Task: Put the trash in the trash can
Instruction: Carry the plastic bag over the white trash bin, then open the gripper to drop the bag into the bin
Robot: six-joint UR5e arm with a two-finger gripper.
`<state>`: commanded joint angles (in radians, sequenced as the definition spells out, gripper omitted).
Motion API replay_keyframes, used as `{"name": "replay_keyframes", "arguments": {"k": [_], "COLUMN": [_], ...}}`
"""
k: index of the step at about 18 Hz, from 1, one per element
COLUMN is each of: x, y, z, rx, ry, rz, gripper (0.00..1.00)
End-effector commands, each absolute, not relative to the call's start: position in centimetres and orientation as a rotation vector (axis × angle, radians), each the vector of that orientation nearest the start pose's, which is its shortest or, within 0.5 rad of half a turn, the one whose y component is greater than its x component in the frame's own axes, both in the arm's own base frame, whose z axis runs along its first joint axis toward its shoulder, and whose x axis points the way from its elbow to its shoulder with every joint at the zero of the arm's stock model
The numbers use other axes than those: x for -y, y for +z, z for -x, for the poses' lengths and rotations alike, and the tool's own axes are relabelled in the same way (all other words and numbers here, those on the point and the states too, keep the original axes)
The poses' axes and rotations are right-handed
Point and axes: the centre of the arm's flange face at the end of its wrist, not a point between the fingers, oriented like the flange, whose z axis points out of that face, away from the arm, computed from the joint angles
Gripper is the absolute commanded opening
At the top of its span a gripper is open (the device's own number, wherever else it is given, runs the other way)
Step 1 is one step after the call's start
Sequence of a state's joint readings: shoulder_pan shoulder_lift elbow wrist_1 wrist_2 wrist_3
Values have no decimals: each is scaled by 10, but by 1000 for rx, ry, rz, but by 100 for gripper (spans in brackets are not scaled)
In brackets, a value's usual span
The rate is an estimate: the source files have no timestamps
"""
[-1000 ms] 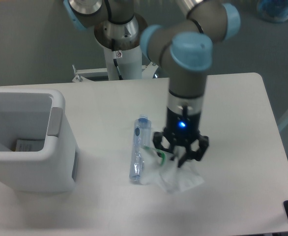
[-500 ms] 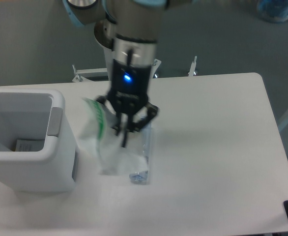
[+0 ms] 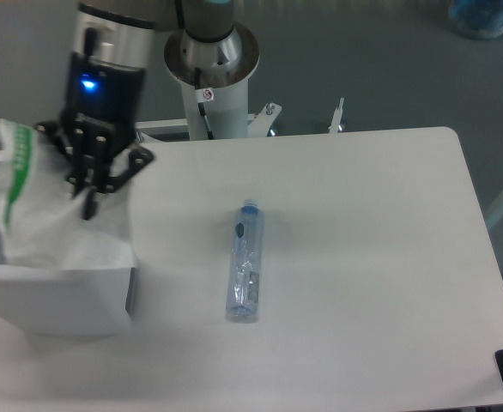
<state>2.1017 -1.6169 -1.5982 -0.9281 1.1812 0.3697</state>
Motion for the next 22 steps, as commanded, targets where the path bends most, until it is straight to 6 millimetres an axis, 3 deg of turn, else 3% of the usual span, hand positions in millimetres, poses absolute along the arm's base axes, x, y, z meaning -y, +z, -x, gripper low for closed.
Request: {"name": "replay_keyframes", "arguments": {"k": [4,6,7,8,9,10,14,19,22], "x": [-552,-553,-554,-554,-554,-554,-553,-542,-523], "y": [511,511,510,510,511,511,513,536,547], "z": [109,101,100,99,98,97,98,99,155], "rx": [35,18,15,11,3,-2,2,7,140], "ry": [-166,-172,-174,-174,-169,-165,-162,-131,-68], "rz": [2505,2506,2507,2507,2506,2507,2505,2467,2445], "gripper": [23,24,32,56,90,100,100,100,100]}}
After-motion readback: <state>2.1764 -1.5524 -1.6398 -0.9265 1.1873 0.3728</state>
